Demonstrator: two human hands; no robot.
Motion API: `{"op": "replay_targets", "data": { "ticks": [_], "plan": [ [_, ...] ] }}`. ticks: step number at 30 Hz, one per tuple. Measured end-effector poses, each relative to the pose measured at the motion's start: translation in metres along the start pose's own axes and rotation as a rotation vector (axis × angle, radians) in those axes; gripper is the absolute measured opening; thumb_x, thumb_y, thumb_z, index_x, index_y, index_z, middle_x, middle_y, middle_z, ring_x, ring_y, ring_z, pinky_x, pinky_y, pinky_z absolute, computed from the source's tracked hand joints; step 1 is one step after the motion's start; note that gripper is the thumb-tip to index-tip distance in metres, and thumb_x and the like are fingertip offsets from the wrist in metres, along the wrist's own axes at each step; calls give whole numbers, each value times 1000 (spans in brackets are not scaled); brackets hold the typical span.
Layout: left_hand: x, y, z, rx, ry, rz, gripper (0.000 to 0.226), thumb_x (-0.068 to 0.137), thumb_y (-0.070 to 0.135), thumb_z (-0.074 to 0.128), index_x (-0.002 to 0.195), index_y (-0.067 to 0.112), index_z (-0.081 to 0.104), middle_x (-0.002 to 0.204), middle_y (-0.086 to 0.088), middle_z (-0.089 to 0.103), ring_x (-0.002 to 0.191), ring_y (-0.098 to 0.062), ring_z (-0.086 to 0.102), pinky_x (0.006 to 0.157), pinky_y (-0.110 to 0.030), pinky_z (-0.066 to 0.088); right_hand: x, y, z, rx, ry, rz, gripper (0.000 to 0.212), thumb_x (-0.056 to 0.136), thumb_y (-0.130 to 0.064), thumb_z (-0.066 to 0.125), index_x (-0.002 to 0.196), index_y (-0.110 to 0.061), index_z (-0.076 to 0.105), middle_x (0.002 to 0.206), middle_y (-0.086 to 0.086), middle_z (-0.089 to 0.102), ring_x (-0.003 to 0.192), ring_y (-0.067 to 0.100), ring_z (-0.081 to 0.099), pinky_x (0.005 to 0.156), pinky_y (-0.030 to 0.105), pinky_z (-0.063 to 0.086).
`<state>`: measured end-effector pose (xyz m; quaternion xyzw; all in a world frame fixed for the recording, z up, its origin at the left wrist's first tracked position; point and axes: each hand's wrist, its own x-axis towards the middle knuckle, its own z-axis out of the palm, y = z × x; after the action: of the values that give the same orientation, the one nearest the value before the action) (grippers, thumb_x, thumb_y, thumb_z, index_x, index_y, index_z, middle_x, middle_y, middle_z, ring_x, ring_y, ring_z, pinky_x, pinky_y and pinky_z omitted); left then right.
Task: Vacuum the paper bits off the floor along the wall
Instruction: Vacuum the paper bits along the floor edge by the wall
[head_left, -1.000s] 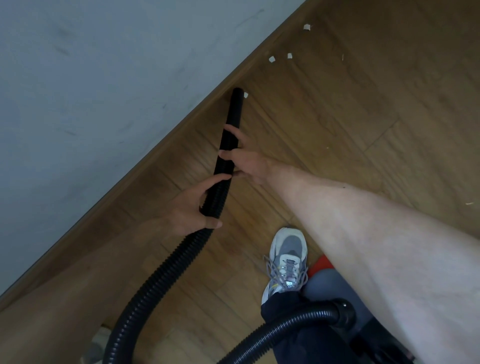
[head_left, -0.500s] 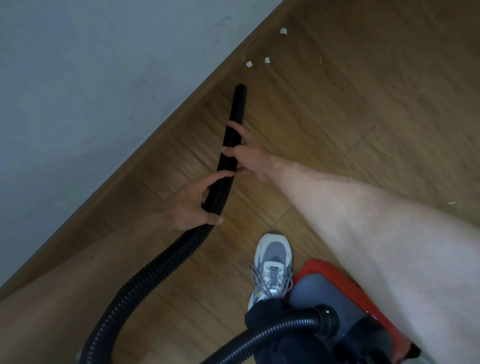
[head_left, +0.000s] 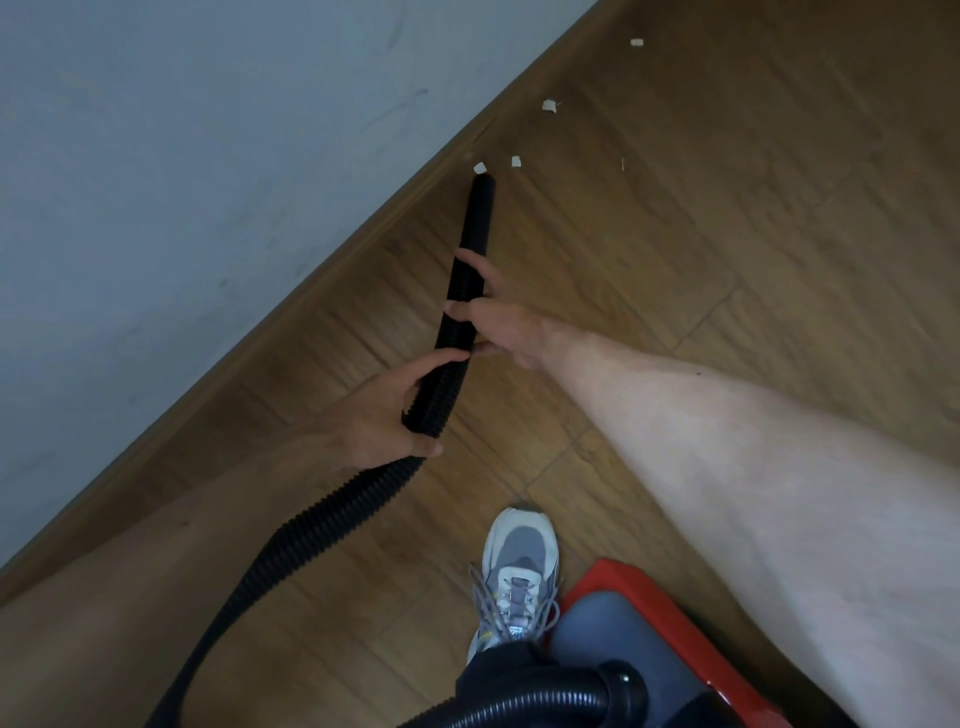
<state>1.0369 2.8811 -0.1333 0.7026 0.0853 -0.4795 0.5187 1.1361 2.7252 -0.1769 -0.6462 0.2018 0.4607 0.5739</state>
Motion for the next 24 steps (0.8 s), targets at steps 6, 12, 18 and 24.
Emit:
{"op": "replay_targets", "data": {
  "ticks": [6, 12, 18, 24],
  "plan": [
    [6, 14, -3, 42, 3, -21, 95, 78, 5, 79, 139, 58, 29, 129, 26, 44, 116, 5, 45, 100, -28, 45, -1, -11, -10, 24, -4, 19, 73, 95, 0, 57, 149, -42, 32, 137, -1, 46, 112, 19, 54, 80, 36, 60],
    [1, 30, -3, 25, 21, -20, 95, 77, 0, 79, 142, 50, 30, 119, 31, 42, 115, -3, 45, 100, -25, 44, -7, -22, -12, 31, -23, 52, 72, 95, -2, 57, 150, -41, 31, 142, 2, 45, 109, 19, 55, 68, 30, 58],
    [-14, 37, -26, 62, -11, -56, 97, 77, 5, 81, 149, 42, 28, 135, 16, 44, 123, -5, 39, 100, -20, 40, -7, -32, 6, 44, -40, 69, 69, 96, -5, 57, 149, -41, 31, 140, 2, 46, 101, 15, 56, 63, 27, 57],
    [-16, 39, -47, 161, -115, -106, 99, 75, 20, 85, 148, 51, 25, 146, 9, 41, 127, -8, 40, 102, -25, 42, -9, -31, 16, 77, -6, 77, 68, 95, -5, 57, 148, -41, 33, 143, 2, 44, 118, 24, 53, 83, 37, 59]
  ]
}}
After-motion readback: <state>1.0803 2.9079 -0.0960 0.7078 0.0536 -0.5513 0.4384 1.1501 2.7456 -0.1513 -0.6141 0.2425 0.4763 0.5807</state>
